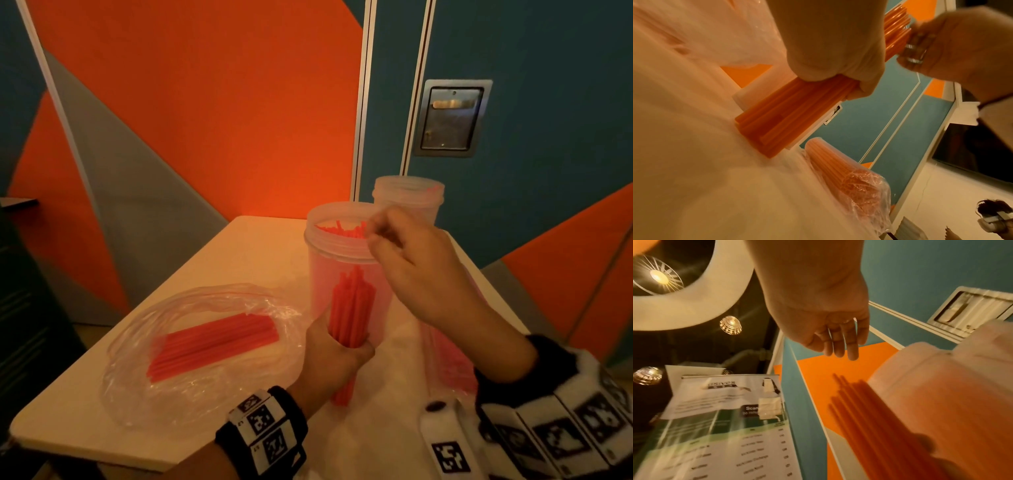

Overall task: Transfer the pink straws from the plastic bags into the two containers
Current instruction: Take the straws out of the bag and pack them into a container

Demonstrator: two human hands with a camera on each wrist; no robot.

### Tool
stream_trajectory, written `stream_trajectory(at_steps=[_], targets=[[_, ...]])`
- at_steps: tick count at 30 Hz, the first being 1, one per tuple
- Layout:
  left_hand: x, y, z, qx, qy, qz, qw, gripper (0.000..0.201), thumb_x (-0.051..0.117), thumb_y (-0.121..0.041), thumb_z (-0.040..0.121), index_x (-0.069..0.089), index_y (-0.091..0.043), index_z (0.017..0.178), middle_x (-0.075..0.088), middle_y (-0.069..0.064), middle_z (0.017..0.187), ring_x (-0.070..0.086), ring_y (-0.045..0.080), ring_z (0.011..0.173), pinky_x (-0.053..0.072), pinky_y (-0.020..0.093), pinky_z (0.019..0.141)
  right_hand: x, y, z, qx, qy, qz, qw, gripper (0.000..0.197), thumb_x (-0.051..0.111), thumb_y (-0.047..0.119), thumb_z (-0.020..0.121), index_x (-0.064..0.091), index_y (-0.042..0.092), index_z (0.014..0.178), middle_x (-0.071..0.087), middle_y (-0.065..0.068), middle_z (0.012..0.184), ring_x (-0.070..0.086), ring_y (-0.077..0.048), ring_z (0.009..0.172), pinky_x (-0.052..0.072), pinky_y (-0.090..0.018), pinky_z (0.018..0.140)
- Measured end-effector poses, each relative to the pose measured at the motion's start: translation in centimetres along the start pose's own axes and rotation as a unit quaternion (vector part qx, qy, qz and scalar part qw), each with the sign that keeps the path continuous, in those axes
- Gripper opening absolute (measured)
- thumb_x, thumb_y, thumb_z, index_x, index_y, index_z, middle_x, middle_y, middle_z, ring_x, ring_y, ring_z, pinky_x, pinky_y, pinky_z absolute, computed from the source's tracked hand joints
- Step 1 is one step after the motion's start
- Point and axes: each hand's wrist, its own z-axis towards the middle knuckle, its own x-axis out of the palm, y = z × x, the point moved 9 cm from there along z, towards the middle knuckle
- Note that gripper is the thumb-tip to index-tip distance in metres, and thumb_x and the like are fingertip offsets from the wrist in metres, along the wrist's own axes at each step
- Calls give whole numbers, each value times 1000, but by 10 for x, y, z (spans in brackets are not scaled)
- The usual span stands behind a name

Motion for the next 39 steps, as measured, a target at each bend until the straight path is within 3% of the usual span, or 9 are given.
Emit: stream_trajectory(at_steps=[3,7,15,20,24,26,31,34,39], targets=[[1,-1,-1,-1,-3,-7,1000,32,74,-9,53,60,-21,80,66,-9,62,62,1,60,49,16,56,28,19,10,-34,110,-80,990,30,37,30,97,60,13,104,62,-1,106,54,-17,98,43,-36,88],[2,-4,2,6,8,-5,1000,29,72,-8,54,60,-12,79,65,-3,66,62,3,60,46,17,53,94,-8,-2,-25,273,-189,943,36,37,38,95,64,14,96,66,-8,101,57,-22,90,45,-33,74],[-5,-3,3,11,-12,-31,999,38,73,-10,51,60,-14,87,67,-1,75,64,4,68,49,17,59,89,2,18,-23,243,-109,964,35,37,42,93,63,20,103,63,-2,109,56,-23,101,46,-38,84],[-6,3,3,22,-10,-4,1000,31,79,2,57,64,-20,74,70,-8,68,66,1,66,50,16,58,121,-3,-9,-38,363,-232,902,41,42,48,87,69,21,101,67,-6,104,57,-25,97,48,-36,84],[-9,9,-1,17,-33,-20,999,47,77,-30,49,62,-15,91,66,-4,85,64,-4,76,50,13,66,123,-1,-12,-53,388,-225,892,35,49,47,84,71,24,97,70,-2,98,60,-22,91,51,-35,82],[-7,7,-1,16,-21,19,999,41,70,-39,50,60,-21,85,63,-6,81,62,-9,73,47,8,64,124,3,-15,-65,370,-219,901,31,51,42,85,71,23,100,70,0,102,59,-20,94,50,-32,82],[-7,-10,7,31,-7,49,998,31,74,11,65,59,-16,72,63,-8,63,61,-5,59,44,11,52,92,2,0,-11,207,-72,976,31,62,37,81,66,23,109,68,7,108,58,-8,87,48,-25,78],[-9,-36,15,57,-15,43,997,19,74,-8,60,60,-11,73,64,-5,60,59,2,55,44,20,51,55,9,10,7,90,0,996,30,70,41,76,69,23,100,67,8,104,59,-7,88,50,-31,82],[-3,-114,24,162,-3,191,968,15,60,-24,60,59,-24,74,65,-3,70,65,19,70,45,27,56,15,26,22,16,64,31,997,29,73,47,64,69,29,87,66,11,95,58,-8,90,51,-37,83]])
